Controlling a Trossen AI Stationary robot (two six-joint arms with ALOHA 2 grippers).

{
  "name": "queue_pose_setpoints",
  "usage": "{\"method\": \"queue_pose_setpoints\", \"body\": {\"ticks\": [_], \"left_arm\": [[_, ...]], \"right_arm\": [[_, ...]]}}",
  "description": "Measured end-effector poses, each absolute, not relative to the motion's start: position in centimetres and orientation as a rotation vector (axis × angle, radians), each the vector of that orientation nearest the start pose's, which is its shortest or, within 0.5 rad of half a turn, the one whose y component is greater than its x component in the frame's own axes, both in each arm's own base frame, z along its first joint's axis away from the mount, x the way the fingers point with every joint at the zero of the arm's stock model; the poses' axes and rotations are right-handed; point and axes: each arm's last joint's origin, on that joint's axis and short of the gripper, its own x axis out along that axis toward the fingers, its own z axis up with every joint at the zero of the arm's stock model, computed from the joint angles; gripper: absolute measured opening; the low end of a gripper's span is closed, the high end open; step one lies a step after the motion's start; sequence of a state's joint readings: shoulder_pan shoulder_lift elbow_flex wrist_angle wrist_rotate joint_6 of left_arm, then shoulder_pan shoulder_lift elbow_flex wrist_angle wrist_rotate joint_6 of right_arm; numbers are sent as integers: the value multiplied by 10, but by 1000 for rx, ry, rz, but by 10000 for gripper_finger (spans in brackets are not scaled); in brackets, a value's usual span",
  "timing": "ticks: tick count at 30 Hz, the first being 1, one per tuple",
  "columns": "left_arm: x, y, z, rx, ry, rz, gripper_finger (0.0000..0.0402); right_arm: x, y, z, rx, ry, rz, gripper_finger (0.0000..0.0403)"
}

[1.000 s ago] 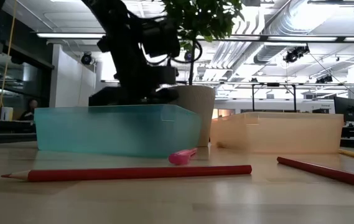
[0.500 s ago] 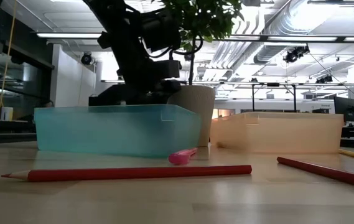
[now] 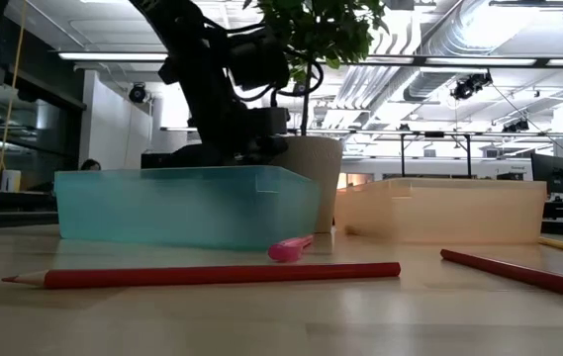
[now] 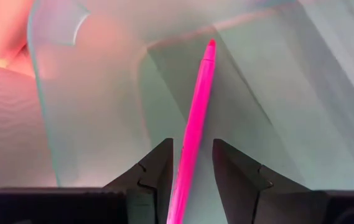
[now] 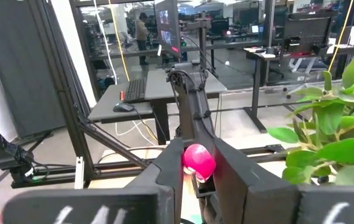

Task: Sort pens & pencils
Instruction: Put the bottom pink pen into the orange bin

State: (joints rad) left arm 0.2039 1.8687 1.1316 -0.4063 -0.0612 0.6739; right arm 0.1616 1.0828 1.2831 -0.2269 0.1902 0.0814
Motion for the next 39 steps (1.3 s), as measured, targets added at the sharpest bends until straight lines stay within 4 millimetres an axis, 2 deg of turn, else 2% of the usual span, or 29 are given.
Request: {"method": "queue_pose_setpoints", "body": {"ticks": [9,21,28,36,39], "left_arm": [[351,74,147,492,1168,-187,101],[346,87,147,438,1179,-182,101],[350,86,133,402,1186,-206,101],[350,85,133,401,1185,-216,100],[348,84,133,385,1195,-245,87]], "right_arm": [[219,30,442,77,22,-30,51],[219,30,442,78,19,-30,51],[219,30,442,77,19,-30,51],[219,30,442,76,18,-31,51],[219,30,442,76,18,-31,51]]}}
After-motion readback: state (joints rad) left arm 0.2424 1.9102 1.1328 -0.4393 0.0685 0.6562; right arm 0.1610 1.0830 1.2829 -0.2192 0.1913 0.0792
